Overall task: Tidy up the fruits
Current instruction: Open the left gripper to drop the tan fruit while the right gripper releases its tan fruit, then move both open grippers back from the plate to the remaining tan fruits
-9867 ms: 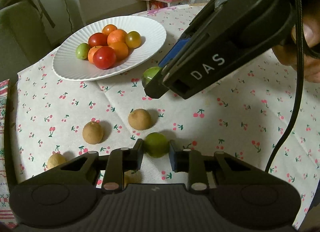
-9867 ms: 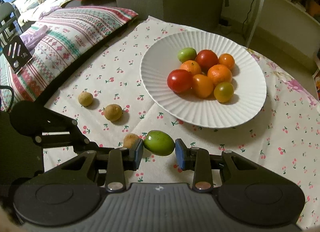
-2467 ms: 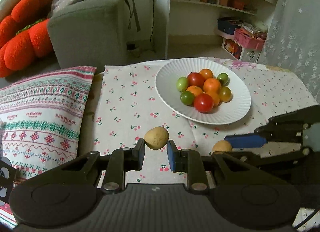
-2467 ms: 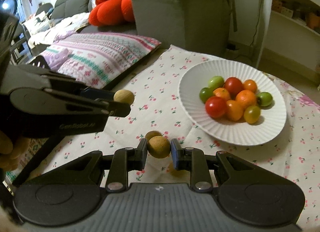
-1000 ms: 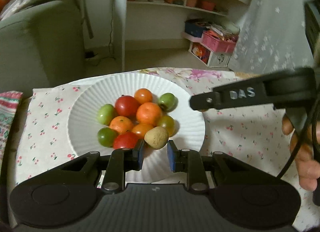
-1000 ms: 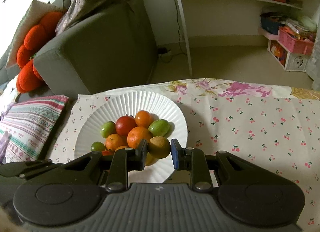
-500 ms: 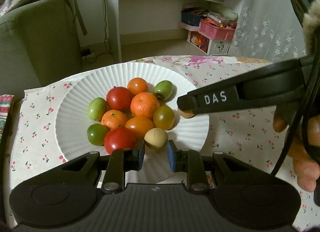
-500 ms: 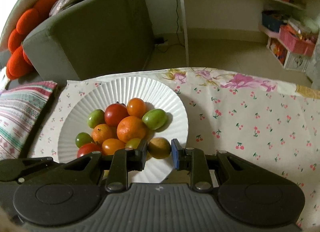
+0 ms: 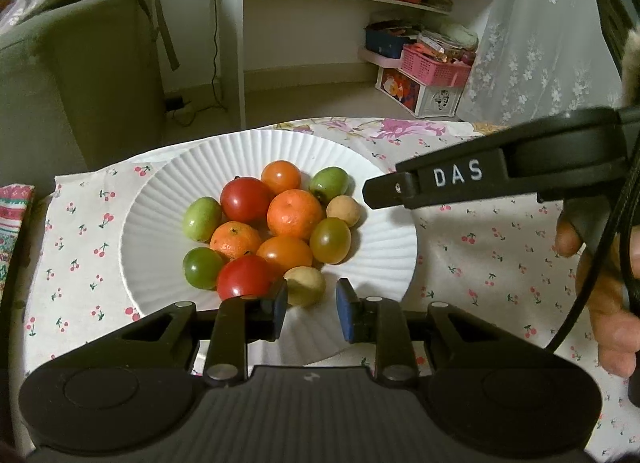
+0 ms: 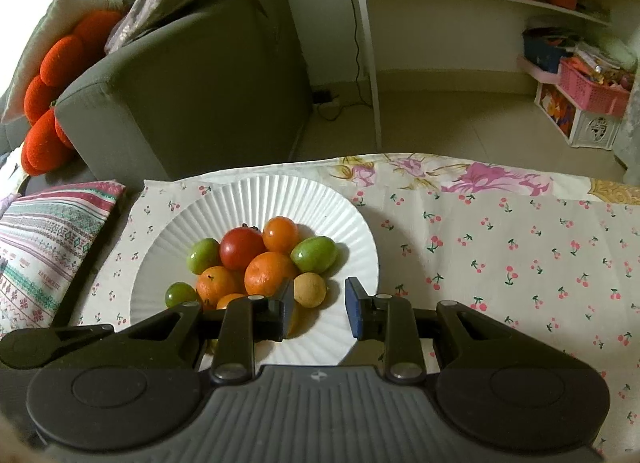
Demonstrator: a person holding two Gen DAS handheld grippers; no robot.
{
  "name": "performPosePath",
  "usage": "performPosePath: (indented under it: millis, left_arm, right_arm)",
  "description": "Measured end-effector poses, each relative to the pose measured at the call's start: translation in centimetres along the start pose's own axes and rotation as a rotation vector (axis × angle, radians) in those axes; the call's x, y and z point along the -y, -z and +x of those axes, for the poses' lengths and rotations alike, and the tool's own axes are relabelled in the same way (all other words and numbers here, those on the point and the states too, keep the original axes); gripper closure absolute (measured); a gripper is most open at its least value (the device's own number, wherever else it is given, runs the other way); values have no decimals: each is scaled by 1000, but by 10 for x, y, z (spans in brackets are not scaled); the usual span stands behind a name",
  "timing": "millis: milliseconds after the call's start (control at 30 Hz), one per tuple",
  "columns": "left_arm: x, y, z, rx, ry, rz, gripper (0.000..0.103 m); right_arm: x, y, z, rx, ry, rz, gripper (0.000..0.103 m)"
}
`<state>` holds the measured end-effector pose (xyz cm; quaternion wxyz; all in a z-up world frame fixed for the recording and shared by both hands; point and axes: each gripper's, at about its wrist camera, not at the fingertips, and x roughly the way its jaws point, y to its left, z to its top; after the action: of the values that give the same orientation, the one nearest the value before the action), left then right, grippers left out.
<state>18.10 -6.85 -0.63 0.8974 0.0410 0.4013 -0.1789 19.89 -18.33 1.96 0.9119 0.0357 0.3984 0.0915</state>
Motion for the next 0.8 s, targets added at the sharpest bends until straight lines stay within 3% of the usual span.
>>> performPosePath:
  millis: [300,800]
  left_arm:
    - [-4,-2,-21,37,19,-1,79]
    - [-47,1,-49,70,-37,-140,74]
  right_arm:
    - [-2,-1,-10,15,-14,-12,73]
    - [-12,2,-25,29,-14,-68,67]
